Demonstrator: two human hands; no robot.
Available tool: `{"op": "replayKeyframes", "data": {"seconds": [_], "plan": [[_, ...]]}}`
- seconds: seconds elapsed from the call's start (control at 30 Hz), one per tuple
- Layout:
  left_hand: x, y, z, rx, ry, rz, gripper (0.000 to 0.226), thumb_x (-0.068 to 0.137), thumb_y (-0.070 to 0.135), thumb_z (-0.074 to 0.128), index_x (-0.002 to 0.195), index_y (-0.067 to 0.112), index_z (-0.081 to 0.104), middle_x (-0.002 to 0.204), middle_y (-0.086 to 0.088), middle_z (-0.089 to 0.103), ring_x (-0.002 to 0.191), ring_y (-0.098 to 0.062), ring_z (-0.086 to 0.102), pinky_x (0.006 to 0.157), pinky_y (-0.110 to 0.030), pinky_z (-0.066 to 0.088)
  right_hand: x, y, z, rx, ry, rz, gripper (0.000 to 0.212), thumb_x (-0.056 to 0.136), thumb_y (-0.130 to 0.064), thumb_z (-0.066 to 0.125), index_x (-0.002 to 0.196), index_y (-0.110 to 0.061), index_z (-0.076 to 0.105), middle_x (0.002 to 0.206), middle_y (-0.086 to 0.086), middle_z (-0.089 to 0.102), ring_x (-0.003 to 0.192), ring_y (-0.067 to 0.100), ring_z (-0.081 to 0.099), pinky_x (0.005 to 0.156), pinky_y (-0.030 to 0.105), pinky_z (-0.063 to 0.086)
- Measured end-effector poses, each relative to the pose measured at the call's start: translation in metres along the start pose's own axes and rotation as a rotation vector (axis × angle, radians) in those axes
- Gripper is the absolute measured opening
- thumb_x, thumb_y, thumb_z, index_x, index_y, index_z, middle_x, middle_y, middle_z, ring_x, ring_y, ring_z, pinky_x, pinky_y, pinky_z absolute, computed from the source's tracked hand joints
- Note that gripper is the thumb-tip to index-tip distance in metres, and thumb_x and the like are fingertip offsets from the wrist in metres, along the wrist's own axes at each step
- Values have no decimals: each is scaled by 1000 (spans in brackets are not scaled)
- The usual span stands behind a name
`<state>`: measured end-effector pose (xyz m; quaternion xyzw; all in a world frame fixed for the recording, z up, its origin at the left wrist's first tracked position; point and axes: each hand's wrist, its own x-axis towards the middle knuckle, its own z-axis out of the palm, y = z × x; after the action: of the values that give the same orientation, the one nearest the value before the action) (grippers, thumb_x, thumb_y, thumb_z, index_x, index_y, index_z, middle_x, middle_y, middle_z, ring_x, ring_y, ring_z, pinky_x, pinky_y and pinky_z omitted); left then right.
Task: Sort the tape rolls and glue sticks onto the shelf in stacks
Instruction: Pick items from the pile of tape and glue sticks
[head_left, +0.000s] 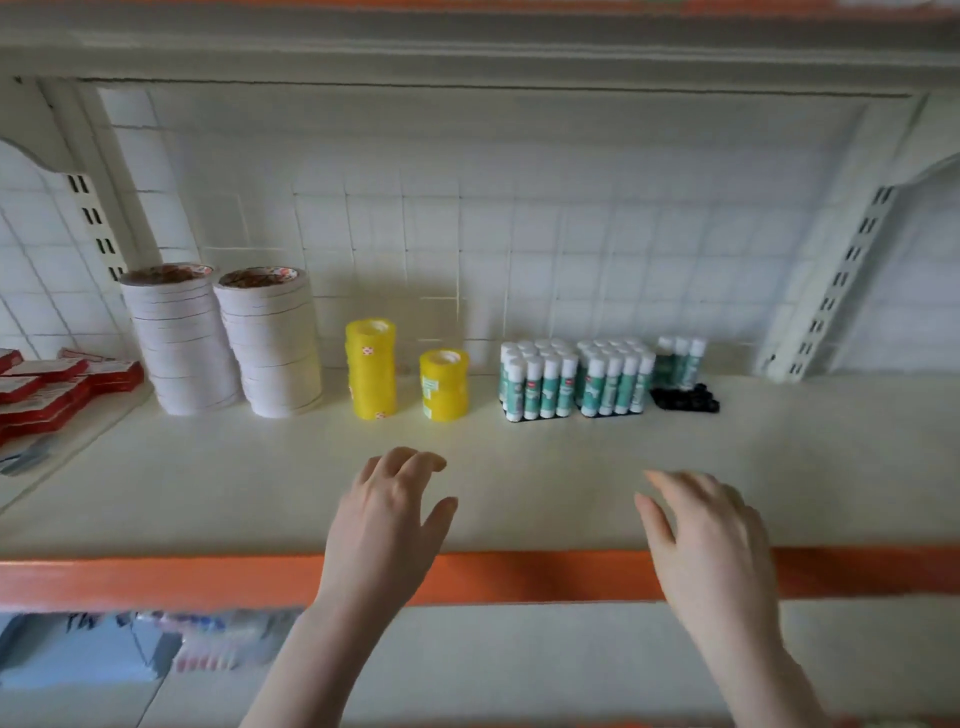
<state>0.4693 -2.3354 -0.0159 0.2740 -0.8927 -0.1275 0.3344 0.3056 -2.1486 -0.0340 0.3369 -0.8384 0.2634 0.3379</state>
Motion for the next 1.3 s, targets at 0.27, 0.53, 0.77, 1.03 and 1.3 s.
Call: {"op": "replayKeyframes", "data": {"seconds": [0.27, 0.53, 0.77, 1.03, 1.3], "plan": [[1, 148, 80, -107, -93, 152, 30, 81, 27, 69, 109, 18, 65, 111, 2, 61, 105, -24, 54, 79, -34, 45, -27, 150, -64, -139, 125, 163, 24, 76, -24, 56, 87, -8, 71, 77, 9, 66, 70, 33, 63, 64, 39, 51], [-5, 354, 191, -214, -134, 235, 31, 80, 26, 70, 110, 19, 64, 112, 4, 61, 107, -21, 54, 79, -30, 43, -25, 359, -141, -260, 76, 213, 28, 80, -29, 49, 92, -15, 70, 82, 5, 65, 74, 31, 63, 64, 38, 50], [11, 495, 270, -270, -186, 301, 27, 76, 22, 74, 102, 18, 67, 104, 2, 64, 98, -24, 58, 76, -33, 46, -17, 510, -185, -347, 102, 285, 18, 79, -18, 63, 93, -11, 72, 83, 7, 67, 72, 31, 63, 65, 39, 51], [48, 611, 363, -311, -185, 385, 28, 80, 28, 69, 107, 20, 65, 110, 4, 61, 104, -21, 55, 78, -32, 45, 10, 649, -190, -397, 93, 373, 11, 81, -11, 68, 92, -11, 70, 87, 6, 68, 76, 27, 64, 67, 39, 51], [82, 708, 430, -306, -226, 387, 31, 81, 29, 69, 110, 20, 64, 111, 7, 60, 107, -17, 52, 77, -28, 42, 49, 765, -200, -354, 105, 383, 13, 73, -6, 74, 84, -10, 68, 77, 5, 64, 71, 26, 61, 63, 38, 52]]}}
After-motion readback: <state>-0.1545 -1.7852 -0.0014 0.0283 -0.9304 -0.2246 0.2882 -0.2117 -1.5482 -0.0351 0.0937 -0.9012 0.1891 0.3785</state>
